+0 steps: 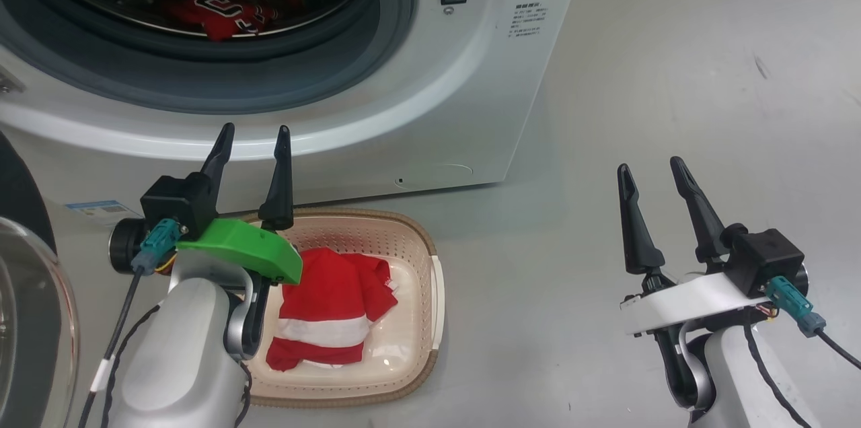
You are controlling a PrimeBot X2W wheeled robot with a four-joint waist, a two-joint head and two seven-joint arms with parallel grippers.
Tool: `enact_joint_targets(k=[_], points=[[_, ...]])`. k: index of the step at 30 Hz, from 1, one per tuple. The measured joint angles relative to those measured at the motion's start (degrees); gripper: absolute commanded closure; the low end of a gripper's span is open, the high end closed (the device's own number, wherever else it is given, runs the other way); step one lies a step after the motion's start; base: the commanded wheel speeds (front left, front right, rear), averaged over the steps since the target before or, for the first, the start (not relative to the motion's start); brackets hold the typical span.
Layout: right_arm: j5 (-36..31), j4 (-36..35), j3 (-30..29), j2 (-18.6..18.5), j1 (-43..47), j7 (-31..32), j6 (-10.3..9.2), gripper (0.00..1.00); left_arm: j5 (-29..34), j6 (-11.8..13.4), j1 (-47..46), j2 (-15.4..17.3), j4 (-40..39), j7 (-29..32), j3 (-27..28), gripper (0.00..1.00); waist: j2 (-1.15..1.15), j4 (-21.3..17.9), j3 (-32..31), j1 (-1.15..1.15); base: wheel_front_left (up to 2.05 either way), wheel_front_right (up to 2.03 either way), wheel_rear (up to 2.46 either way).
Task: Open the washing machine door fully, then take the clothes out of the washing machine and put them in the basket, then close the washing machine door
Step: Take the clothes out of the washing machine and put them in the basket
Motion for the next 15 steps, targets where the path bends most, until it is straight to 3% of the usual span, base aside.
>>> enact_joint_targets(k=[15], points=[[-0.6, 0.3, -0.4, 0.1, 5.0, 0.0, -0.24, 0.00, 4.1, 1.3, 9.1, 0.0, -10.7, 0.0, 0.0, 0.00, 0.00, 1.9, -7.1, 0.00, 0.00, 0.00, 0.00]])
